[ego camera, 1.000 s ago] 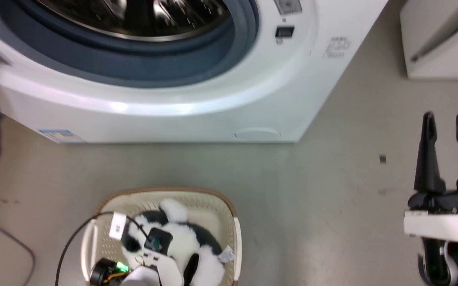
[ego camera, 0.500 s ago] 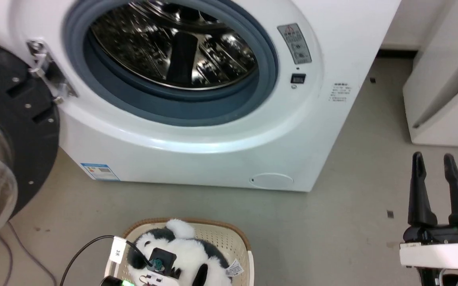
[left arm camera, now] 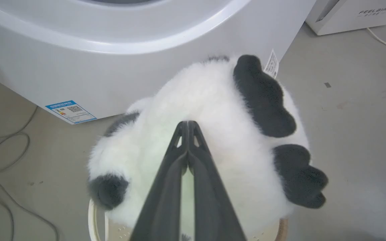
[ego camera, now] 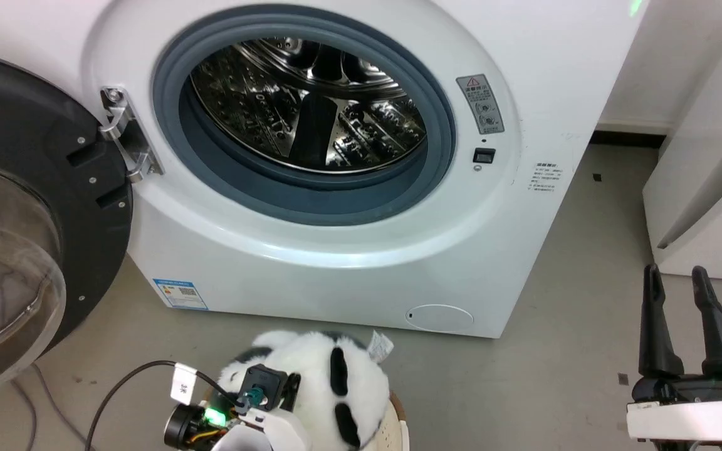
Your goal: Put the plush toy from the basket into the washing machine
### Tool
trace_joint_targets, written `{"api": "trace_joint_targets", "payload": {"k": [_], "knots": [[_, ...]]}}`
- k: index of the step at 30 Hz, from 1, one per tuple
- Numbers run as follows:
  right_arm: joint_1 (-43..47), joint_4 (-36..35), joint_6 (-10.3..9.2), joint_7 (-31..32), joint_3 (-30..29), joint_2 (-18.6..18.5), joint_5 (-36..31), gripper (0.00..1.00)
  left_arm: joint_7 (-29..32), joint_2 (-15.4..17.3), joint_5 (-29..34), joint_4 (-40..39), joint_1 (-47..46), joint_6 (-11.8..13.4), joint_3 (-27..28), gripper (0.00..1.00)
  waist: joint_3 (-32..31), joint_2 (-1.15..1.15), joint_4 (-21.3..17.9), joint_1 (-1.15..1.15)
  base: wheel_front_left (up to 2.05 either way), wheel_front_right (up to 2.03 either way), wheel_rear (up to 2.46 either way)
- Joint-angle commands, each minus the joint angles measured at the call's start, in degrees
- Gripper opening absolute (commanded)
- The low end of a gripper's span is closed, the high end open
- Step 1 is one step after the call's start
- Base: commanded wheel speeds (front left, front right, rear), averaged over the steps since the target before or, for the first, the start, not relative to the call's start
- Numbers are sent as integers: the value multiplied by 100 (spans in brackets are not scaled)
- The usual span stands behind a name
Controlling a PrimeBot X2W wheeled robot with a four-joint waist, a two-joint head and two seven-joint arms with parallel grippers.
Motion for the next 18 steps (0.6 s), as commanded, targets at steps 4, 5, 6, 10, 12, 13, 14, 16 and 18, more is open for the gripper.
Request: {"api": "trace_joint_targets", "payload": {"k": [4,5,6,10,12,13,14,16,18], "knots": [[137,26,-4,-25,16,-3,40,100,-32,114,27,-523,147,104,91,0,-97,0,-11,1,0,0,0],[144,29,-4,-25,19,-3,43,100,-32,136,34,-644,161,121,108,0,-114,0,-15,1,0,0,0],[151,32,-4,-25,23,-3,45,100,-32,155,31,-758,181,138,134,0,-129,0,-22,1,0,0,0],[185,47,-4,-25,19,-3,55,100,-32,231,18,-1199,244,244,269,0,-180,0,-39,1,0,0,0],[200,50,-4,-25,27,-3,58,100,-32,263,23,-1457,269,313,350,0,-197,0,-57,1,0,0,0],[208,51,-4,-25,31,-3,59,100,-32,277,30,-1613,285,356,395,0,-207,0,-67,1,0,0,0],[217,50,-4,-25,29,-3,61,100,-32,290,35,-1785,309,392,446,0,-215,0,-77,1,0,0,0],[233,52,-4,-25,21,-3,68,100,-32,319,67,-2108,367,458,531,0,-229,0,-94,1,0,0,0],[240,54,-4,-25,19,-3,70,100,-32,338,102,-2380,420,513,609,0,-235,0,-110,1,0,0,0]]}}
